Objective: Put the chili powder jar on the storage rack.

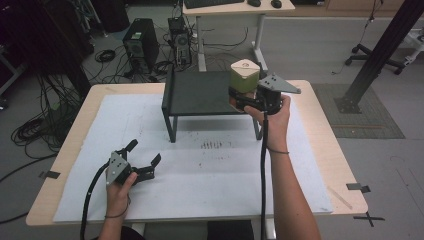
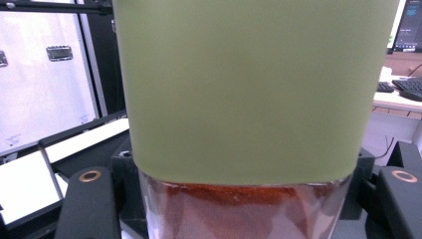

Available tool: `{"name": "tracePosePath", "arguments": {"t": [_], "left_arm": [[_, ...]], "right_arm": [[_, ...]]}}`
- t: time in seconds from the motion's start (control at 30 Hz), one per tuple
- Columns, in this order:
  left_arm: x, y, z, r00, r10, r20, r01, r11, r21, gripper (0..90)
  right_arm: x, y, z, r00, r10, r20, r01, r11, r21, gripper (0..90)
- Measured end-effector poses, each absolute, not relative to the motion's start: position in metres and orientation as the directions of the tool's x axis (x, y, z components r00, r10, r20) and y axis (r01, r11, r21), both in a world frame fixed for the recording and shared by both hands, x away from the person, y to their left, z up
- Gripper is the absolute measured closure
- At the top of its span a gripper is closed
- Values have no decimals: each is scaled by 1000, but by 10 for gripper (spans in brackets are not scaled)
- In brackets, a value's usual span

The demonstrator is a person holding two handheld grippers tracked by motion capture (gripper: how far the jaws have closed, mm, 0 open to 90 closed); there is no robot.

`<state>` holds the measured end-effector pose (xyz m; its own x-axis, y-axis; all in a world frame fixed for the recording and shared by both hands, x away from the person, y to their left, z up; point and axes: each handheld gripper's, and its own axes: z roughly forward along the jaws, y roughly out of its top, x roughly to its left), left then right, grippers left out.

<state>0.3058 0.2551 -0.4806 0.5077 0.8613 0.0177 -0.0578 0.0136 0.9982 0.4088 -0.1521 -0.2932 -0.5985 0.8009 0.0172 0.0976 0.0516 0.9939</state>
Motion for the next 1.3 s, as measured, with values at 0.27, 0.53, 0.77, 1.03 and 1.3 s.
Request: {"name": "tracePosePath", "arguments": {"t": [0.27, 0.53, 0.77, 1.03, 1.3], "left_arm": [[306, 255, -481, 508, 861, 18, -58, 13, 998, 4], [306, 255, -481, 509, 861, 18, -58, 14, 998, 4], [306, 255, -481, 509, 861, 18, -57, 14, 998, 4], [306, 255, -481, 509, 861, 17, -57, 14, 998, 4], [306, 255, -481, 509, 861, 17, -57, 14, 998, 4]], "right_arm": [[424, -152, -303, -579, 814, 44, 117, 30, 993, 305], [434, -151, -309, -556, 830, 44, 122, 29, 992, 305], [439, -150, -313, -547, 836, 47, 133, 31, 991, 305], [442, -148, -316, -539, 841, 41, 135, 39, 990, 304], [445, -148, -320, -535, 844, 43, 146, 42, 988, 304]]}}
